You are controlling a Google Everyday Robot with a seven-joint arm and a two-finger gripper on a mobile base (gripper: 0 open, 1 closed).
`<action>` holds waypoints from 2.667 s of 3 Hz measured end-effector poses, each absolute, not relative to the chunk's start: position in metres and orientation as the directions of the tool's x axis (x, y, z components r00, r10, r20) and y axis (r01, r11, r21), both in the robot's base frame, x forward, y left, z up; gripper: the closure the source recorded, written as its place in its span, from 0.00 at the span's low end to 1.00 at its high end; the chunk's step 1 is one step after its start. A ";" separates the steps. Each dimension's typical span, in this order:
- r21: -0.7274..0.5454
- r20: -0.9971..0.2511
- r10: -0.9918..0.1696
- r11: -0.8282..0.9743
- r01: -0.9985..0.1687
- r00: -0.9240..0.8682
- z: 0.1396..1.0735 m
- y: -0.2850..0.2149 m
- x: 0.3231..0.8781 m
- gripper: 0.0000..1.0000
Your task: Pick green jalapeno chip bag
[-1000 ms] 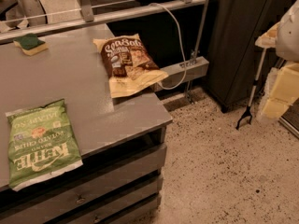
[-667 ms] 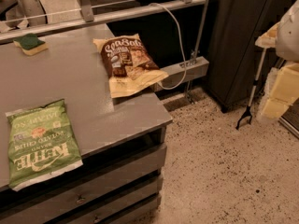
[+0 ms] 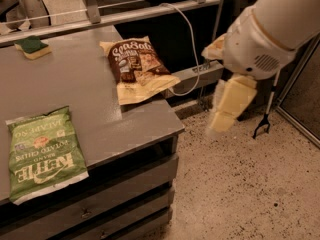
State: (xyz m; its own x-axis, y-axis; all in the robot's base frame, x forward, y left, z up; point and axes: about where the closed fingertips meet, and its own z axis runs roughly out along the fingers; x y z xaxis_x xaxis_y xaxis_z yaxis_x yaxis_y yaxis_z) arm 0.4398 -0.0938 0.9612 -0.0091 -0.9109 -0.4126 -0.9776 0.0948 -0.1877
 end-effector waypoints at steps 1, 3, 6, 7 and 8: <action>-0.158 -0.543 -0.832 -0.032 -0.987 0.114 0.951 -0.005 0.432 0.00; -0.150 -0.672 -0.713 -0.134 -0.980 0.200 0.947 0.092 0.411 0.00; -0.072 -0.834 -0.530 -0.173 -0.982 0.155 0.886 0.206 0.437 0.00; -0.054 -0.856 -0.496 -0.197 -0.979 0.147 0.868 0.240 0.440 0.00; -0.044 -0.866 -0.478 -0.214 -0.976 0.143 0.856 0.262 0.439 0.00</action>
Offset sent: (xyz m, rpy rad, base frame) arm -0.0496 0.2806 -0.0335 0.4798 0.1000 0.4252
